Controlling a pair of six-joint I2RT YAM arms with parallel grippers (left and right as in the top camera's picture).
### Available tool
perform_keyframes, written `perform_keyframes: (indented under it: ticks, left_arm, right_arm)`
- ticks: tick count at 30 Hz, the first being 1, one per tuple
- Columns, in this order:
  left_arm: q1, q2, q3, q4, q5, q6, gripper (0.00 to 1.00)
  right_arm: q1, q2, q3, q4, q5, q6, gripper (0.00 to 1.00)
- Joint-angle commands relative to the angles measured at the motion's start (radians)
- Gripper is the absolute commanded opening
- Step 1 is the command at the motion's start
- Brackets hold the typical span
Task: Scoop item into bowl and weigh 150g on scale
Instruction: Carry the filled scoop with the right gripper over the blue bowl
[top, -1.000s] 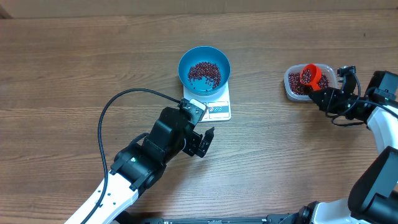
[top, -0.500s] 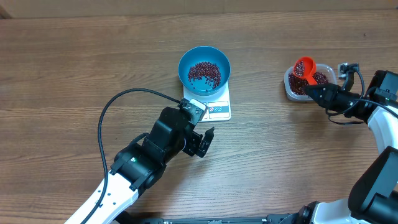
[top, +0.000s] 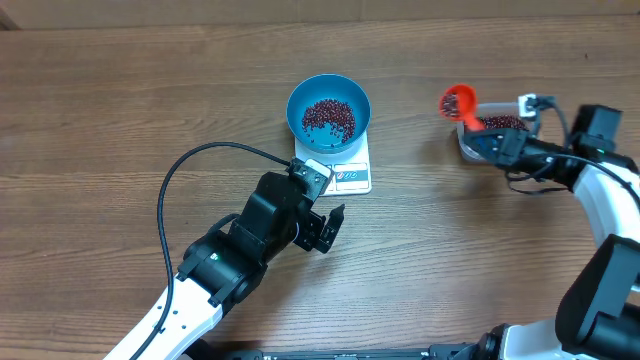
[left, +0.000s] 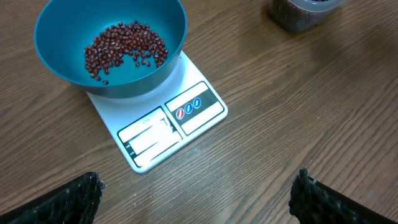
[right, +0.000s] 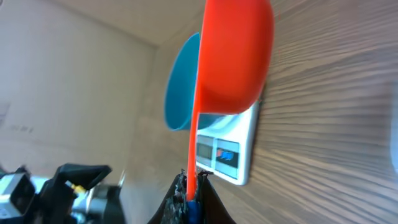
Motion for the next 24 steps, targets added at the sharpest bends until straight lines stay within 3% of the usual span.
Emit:
perform_keyframes:
  ticks: [1,12,24]
  left_arm:
    - [0.005,0.001,0.024,0.004,0.004,0.005,1.0]
    - [0.005,0.0,0.024,0.005,0.004,0.005,1.0]
    - [0.005,0.001,0.024,0.03,0.002,0.005,0.99]
  right_arm:
    - [0.064,0.005,0.067,0.027,-0.038,0.048,0.04]
    - [0.266,0.005,0.097,0.222,0.095,0.261,0.04]
    - [0.468,0.004,0.097,0.344,0.319,0.296,0.04]
